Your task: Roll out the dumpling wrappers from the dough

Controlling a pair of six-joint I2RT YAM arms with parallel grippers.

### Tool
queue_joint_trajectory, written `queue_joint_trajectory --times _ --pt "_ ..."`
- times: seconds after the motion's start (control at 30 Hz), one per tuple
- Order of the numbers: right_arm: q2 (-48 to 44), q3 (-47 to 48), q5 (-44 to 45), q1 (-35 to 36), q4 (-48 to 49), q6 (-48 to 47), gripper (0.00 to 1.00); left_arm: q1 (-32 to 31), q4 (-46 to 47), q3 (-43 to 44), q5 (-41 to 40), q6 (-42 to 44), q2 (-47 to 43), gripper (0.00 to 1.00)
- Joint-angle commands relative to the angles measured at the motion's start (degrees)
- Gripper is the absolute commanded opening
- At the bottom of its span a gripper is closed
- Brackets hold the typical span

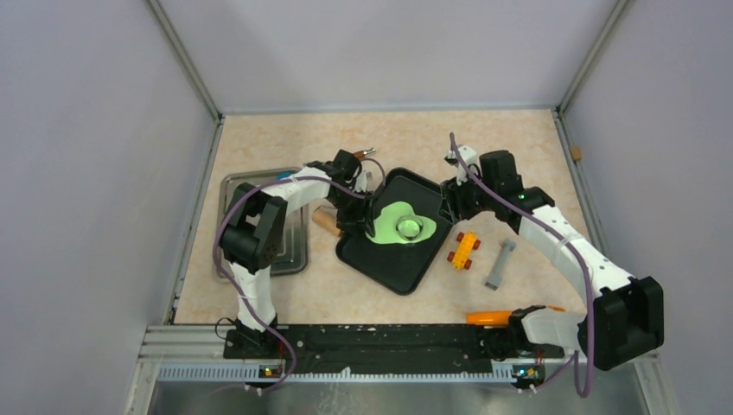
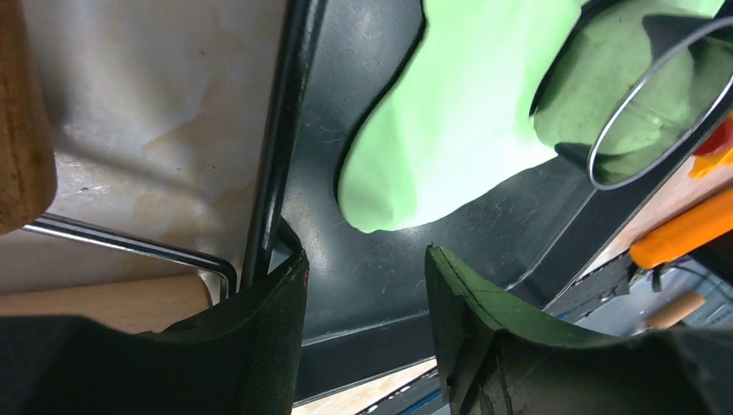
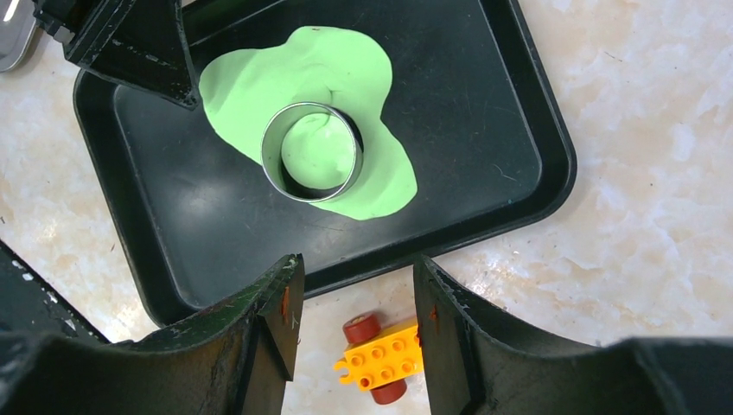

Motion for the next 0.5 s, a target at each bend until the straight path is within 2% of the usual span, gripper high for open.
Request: queue_joint_trajectory --times 0.0,0.13,0.23,0.3,0.37,0.47 --pt "1.5 4.1 -1.0 -0.6 1.7 0.9 0.50 -0.2 2.1 0.5 -2.2 -5.7 1.8 0.54" --pt "2.2 5.1 -0.7 -0.6 2.1 0.6 0.50 -0.2 2.0 2.8 -1.8 -6.8 4.3 0.46" --pt "2.4 4.9 -0.6 -0.6 2.1 0.6 0.50 -0.2 2.3 4.8 0.1 -6.6 6.9 0.35" --pt "2.6 4.7 -0.7 -0.6 2.1 0.5 0.50 -0.1 2.0 6.0 -0.2 -6.2 7.7 0.26" --pt "2.8 4.8 -0.7 -0.6 2.1 0.0 0.50 -0.2 1.6 6.8 -0.8 -5.7 7.8 0.11" --pt "3.4 4.9 -0.9 -0.6 2.4 -1.1 0.49 -0.2 1.1 8.0 0.0 -3.8 7.1 0.01"
